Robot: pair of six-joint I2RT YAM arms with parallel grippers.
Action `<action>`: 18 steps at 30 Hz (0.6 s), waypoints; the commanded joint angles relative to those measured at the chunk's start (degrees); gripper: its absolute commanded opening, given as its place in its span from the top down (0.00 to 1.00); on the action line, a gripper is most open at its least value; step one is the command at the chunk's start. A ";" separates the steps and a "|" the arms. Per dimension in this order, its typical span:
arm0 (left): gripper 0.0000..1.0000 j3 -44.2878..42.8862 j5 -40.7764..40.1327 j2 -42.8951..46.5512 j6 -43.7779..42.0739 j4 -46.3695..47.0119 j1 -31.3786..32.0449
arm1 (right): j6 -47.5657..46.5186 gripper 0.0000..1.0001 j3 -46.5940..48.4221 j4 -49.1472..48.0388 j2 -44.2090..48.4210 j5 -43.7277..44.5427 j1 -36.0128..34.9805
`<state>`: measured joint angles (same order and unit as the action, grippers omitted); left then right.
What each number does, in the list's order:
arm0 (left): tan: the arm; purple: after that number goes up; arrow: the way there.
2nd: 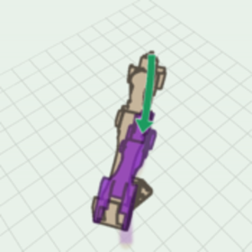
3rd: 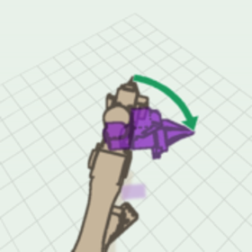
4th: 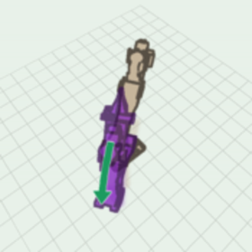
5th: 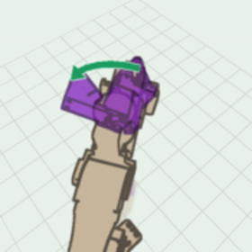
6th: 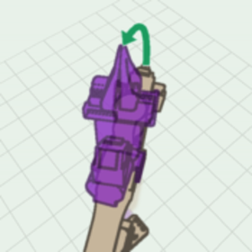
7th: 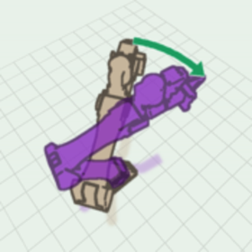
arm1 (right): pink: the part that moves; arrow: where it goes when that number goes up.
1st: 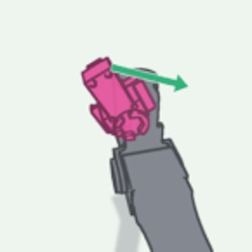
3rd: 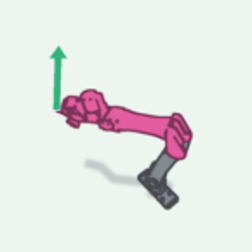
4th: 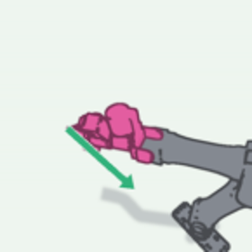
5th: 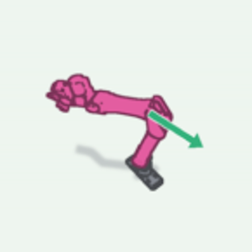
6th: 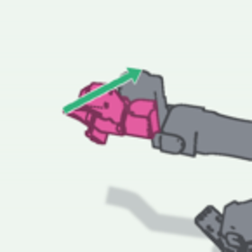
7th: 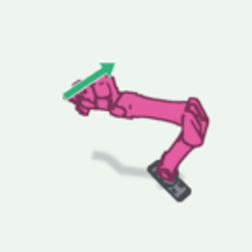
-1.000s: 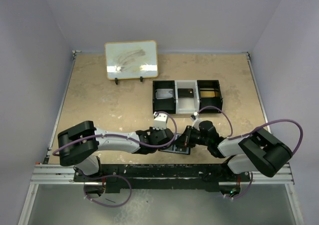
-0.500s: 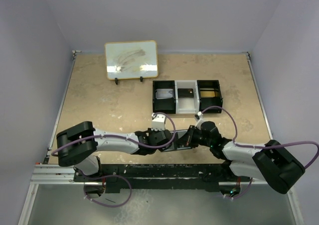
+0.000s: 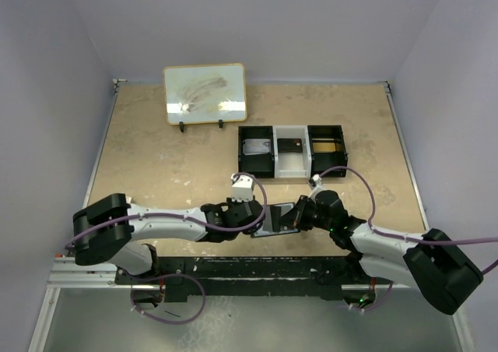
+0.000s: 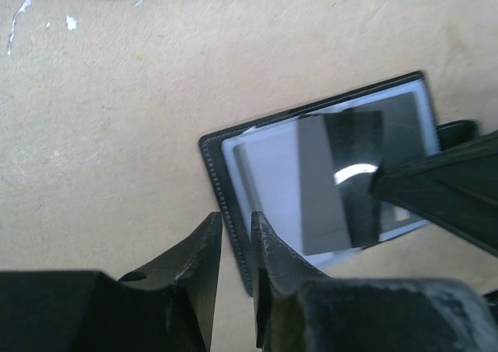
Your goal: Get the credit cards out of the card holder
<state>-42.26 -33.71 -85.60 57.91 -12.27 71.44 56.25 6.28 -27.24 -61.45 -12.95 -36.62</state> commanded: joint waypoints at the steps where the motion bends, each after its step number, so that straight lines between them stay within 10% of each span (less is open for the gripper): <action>1: 0.78 -0.25 0.64 4.30 -1.19 8.49 0.26 | -0.52 1.00 0.40 0.87 -0.34 1.59 0.27; 18: 0.85 1.25 6.48 -6.84 1.13 15.17 0.61 | 0.70 1.00 -0.36 -1.28 0.39 1.68 0.29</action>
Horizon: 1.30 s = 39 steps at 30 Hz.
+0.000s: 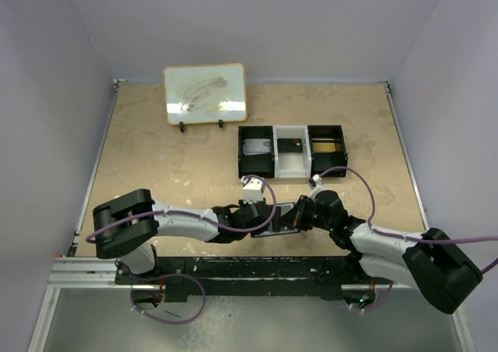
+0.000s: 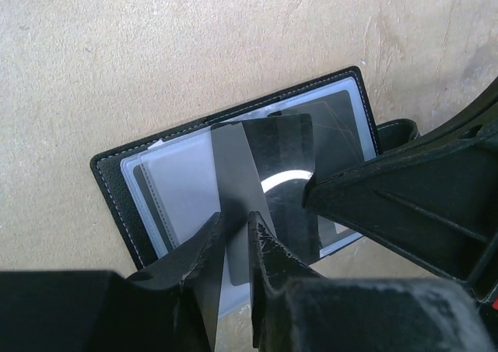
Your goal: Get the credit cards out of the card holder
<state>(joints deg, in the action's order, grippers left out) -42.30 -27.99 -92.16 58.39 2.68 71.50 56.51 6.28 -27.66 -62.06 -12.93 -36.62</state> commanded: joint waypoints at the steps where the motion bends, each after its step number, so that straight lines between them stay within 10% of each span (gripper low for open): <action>1: 0.86 1.42 0.92 -0.25 0.47 -0.01 0.56 | 0.69 0.96 -0.64 -1.62 1.12 1.05 0.30; 6: 0.90 1.43 1.04 -0.33 -0.03 -1.63 0.57 | 2.33 0.71 -1.93 -5.65 1.83 -0.12 0.29; 26: 0.94 2.16 0.29 -0.37 1.21 -2.12 0.66 | 5.46 0.68 -2.99 -18.78 -11.99 -4.84 0.25; 39: 0.95 2.07 -2.16 1.07 1.37 -5.53 0.74 | 3.17 1.00 -1.89 -14.79 -6.85 -2.64 0.24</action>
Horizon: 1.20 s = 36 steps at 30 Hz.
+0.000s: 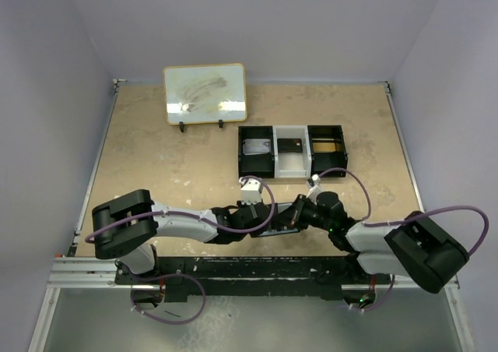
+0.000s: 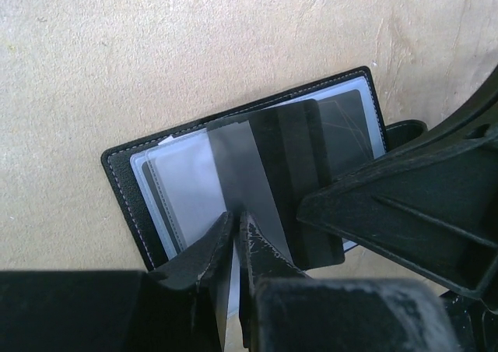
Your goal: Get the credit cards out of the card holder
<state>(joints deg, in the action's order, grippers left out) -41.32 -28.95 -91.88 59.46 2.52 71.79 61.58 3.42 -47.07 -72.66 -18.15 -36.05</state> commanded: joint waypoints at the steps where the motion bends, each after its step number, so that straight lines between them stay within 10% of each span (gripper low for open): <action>1: 0.95 1.07 -1.68 0.95 0.30 -6.11 0.45 | -2.08 1.00 1.42 7.67 5.83 4.23 -0.29; 15: 0.96 2.29 -6.53 2.75 -0.09 -12.05 0.33 | -12.14 1.00 12.88 45.92 36.82 25.37 -0.21; 25: 0.86 1.38 -4.77 13.52 -2.85 -10.25 0.33 | -30.17 1.00 30.58 47.79 21.87 39.23 0.36; 36: 0.69 0.89 -10.95 29.46 -3.05 -26.15 -4.05 | -37.68 1.00 45.20 45.60 -2.01 30.94 6.63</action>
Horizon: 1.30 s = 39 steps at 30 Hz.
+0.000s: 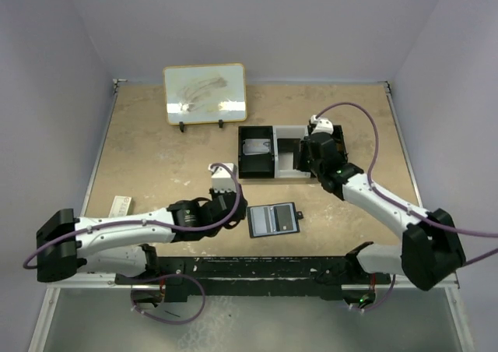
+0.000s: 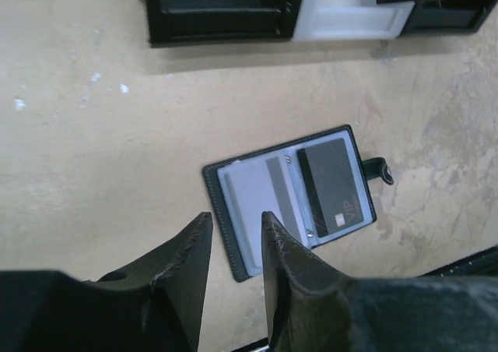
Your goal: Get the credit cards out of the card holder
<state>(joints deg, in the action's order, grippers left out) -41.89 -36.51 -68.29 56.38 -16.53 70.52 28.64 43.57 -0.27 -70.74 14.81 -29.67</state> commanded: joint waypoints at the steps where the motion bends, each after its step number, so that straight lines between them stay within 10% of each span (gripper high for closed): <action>1: 0.66 2.66 -3.50 8.62 0.38 -7.92 -3.47 | -5.28 1.00 6.36 -0.77 -6.06 -2.83 0.36; 11: 0.33 7.51 -5.42 19.27 3.36 -16.03 -8.20 | -7.67 1.00 15.76 0.15 -16.92 -10.39 0.32; 39: 0.29 5.09 -9.00 20.88 3.64 -23.02 -9.62 | 0.72 1.00 28.77 0.78 -29.23 -14.80 -5.87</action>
<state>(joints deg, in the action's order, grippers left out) -34.39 -43.31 -48.49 59.24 -38.59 61.39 28.18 69.04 0.82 -100.14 0.21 -34.94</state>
